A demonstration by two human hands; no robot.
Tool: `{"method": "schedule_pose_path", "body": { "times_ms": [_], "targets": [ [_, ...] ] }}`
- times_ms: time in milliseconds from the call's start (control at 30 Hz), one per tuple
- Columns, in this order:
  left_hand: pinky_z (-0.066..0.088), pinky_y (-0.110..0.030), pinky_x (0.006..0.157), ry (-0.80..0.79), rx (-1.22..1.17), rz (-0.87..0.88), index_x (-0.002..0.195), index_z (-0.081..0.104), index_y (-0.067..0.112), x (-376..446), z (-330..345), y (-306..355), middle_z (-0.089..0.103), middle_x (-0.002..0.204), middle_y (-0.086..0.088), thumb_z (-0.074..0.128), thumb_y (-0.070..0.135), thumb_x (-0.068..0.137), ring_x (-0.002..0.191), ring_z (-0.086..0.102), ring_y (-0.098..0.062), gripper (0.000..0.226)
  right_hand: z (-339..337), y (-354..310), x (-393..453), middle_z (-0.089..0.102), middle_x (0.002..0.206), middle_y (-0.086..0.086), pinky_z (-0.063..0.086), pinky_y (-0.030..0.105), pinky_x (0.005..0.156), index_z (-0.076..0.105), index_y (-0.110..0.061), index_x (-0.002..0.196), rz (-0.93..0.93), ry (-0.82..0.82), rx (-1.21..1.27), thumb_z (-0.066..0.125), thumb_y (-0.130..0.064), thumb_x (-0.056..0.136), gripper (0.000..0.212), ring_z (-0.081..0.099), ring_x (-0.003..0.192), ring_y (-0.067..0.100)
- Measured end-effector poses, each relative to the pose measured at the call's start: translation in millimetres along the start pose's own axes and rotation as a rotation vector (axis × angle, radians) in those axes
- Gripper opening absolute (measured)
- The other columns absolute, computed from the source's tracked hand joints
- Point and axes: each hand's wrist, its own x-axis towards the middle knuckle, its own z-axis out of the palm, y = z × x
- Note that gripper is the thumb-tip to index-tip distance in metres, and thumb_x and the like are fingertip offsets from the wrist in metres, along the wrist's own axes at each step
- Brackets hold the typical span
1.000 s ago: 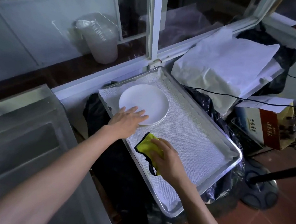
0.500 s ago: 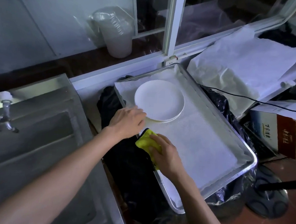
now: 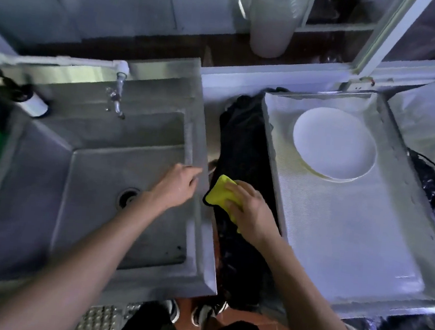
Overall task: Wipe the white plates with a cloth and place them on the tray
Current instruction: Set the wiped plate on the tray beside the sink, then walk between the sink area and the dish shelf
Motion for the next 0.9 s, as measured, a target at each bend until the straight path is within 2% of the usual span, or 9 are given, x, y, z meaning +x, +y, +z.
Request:
{"method": "schedule_pose_path", "body": {
  "times_ms": [167, 300, 400, 500, 567, 633, 733, 833, 900],
  "targets": [
    [0.060, -0.038, 0.071, 0.069, 0.130, -0.108, 0.137, 0.063, 0.030, -48.6, 3.8, -49.7, 0.075, 0.116, -0.004, 0.058, 0.025, 0.096, 0.086, 0.073, -0.031, 0.041, 58.1, -24.2, 14.3, 0.049, 0.146, -0.001, 0.051, 0.047, 0.089, 0.049, -0.024, 0.145, -0.044, -0.133, -0.115, 0.055, -0.029, 0.103, 0.043, 0.051, 0.122, 0.030],
    [0.055, -0.033, 0.058, 0.062, 0.145, -0.146, 0.137, 0.063, 0.029, -72.4, 16.7, -74.3, 0.078, 0.100, -0.002, 0.060, 0.028, 0.096, 0.077, 0.072, -0.026, 0.041, 103.6, -33.1, 12.5, 0.044, 0.149, -0.002, 0.048, 0.050, 0.091, 0.046, -0.028, 0.144, -0.075, -0.213, -0.361, 0.053, -0.027, 0.103, 0.041, 0.044, 0.131, 0.029],
    [0.057, -0.034, 0.062, 0.012, 0.115, -0.168, 0.140, 0.060, 0.029, -80.8, 24.2, -88.2, 0.077, 0.103, -0.002, 0.057, 0.029, 0.099, 0.085, 0.072, -0.025, 0.042, 131.1, -35.0, 3.7, 0.042, 0.153, -0.002, 0.048, 0.050, 0.093, 0.049, -0.031, 0.140, -0.080, -0.279, -0.521, 0.057, -0.022, 0.099, 0.043, 0.042, 0.136, 0.030],
    [0.057, -0.036, 0.066, -0.009, 0.087, -0.176, 0.140, 0.060, 0.029, -85.4, 28.0, -98.0, 0.076, 0.108, -0.003, 0.057, 0.028, 0.099, 0.089, 0.071, -0.027, 0.042, 147.4, -37.0, -7.0, 0.048, 0.149, 0.002, 0.046, 0.052, 0.094, 0.060, -0.030, 0.128, -0.088, -0.326, -0.590, 0.069, -0.023, 0.089, 0.041, 0.045, 0.136, 0.032],
    [0.053, -0.031, 0.063, -0.030, 0.065, -0.156, 0.140, 0.060, 0.027, -87.0, 31.5, -102.9, 0.076, 0.108, -0.004, 0.058, 0.027, 0.099, 0.087, 0.071, -0.027, 0.041, 154.3, -32.6, -16.4, 0.045, 0.153, 0.004, 0.041, 0.057, 0.103, 0.062, -0.029, 0.127, -0.094, -0.330, -0.591, 0.073, -0.023, 0.086, 0.043, 0.040, 0.143, 0.032],
    [0.049, -0.029, 0.062, -0.061, 0.040, -0.132, 0.140, 0.060, 0.026, -87.2, 33.1, -106.8, 0.076, 0.108, -0.005, 0.057, 0.026, 0.100, 0.085, 0.071, -0.026, 0.040, 160.2, -24.7, -27.2, 0.026, 0.165, 0.003, 0.023, 0.063, 0.116, 0.050, -0.031, 0.144, -0.092, -0.340, -0.609, 0.062, -0.027, 0.095, 0.050, 0.018, 0.153, 0.031],
    [0.049, -0.030, 0.064, -0.077, 0.049, -0.105, 0.140, 0.060, 0.027, -86.8, 33.2, -109.3, 0.075, 0.111, -0.005, 0.056, 0.028, 0.101, 0.090, 0.071, -0.026, 0.040, 163.5, -15.9, -35.8, -0.007, 0.169, -0.002, -0.002, 0.062, 0.121, 0.021, -0.035, 0.158, -0.035, -0.341, -0.618, 0.046, -0.034, 0.105, 0.060, -0.013, 0.154, 0.030],
    [0.050, -0.030, 0.062, -0.091, 0.037, -0.078, 0.140, 0.060, 0.029, -83.7, 33.6, -108.1, 0.076, 0.105, -0.003, 0.055, 0.029, 0.101, 0.081, 0.069, -0.023, 0.040, 160.5, -16.3, -34.6, -0.017, 0.167, -0.003, -0.004, 0.061, 0.121, 0.010, -0.036, 0.160, 0.012, -0.359, -0.608, 0.042, -0.038, 0.106, 0.063, -0.024, 0.151, 0.029],
    [0.054, -0.032, 0.068, -0.102, 0.051, -0.049, 0.141, 0.059, 0.031, -81.3, 33.8, -107.1, 0.075, 0.114, 0.000, 0.054, 0.031, 0.101, 0.088, 0.070, -0.022, 0.040, 158.1, -18.5, -33.8, -0.016, 0.168, -0.003, -0.004, 0.061, 0.121, 0.010, -0.036, 0.160, 0.018, -0.372, -0.600, 0.040, -0.040, 0.106, 0.062, -0.026, 0.151, 0.027]
  ]
}}
